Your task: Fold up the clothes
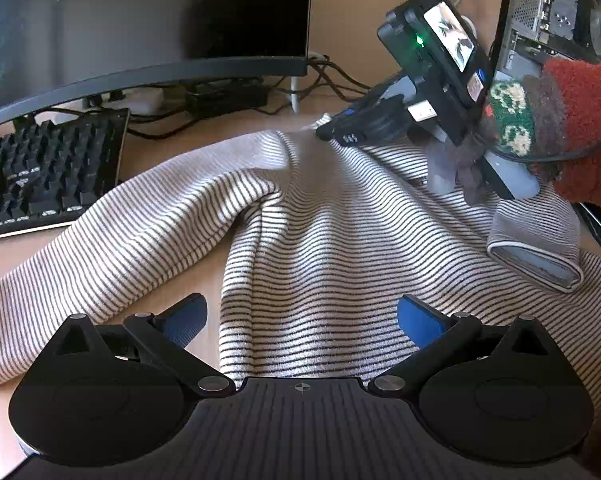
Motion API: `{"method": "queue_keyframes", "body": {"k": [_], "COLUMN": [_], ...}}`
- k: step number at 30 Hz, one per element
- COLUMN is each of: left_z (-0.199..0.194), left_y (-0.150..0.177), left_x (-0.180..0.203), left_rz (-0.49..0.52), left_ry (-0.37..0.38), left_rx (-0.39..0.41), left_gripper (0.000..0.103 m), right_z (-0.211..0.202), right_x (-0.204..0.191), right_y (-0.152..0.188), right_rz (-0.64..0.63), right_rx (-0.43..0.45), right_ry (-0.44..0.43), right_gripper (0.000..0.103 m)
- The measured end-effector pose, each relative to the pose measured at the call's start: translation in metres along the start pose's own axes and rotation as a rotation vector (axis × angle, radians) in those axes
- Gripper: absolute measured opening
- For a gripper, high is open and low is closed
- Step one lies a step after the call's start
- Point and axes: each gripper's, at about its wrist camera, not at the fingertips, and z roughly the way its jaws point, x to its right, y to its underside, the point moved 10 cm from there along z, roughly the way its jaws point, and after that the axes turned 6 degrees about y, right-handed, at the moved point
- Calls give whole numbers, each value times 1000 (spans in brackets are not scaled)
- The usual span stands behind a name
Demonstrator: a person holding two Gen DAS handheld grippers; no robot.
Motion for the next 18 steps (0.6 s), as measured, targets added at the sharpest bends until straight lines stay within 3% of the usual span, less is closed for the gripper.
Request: {"method": "queue_keyframes", "body": {"k": [2, 6, 13, 15, 18], "left_z": [0, 3, 0, -1, -10], "left_y": [0, -1, -11, -15, -19], "left_x": [1, 2, -3, -5, -6], "left_rz": [21, 29, 35, 35, 16], "left_ry": [4, 30, 36, 44, 79], "left_rx": [-4, -4, 69, 87, 97], "left_gripper": [103, 103, 103, 103, 103], "right_z": [-2, -72, -202, -233, -262], "right_x": [3, 22, 55, 52, 38], "right_y": [-3, 29, 96, 131, 178], "right_rz": [3, 173, 461, 583, 782], "right_rx": [4, -23, -76, -129, -199], "right_ry": [-3, 70, 228, 269, 256], "right_gripper": [12, 40, 44, 48, 54]}}
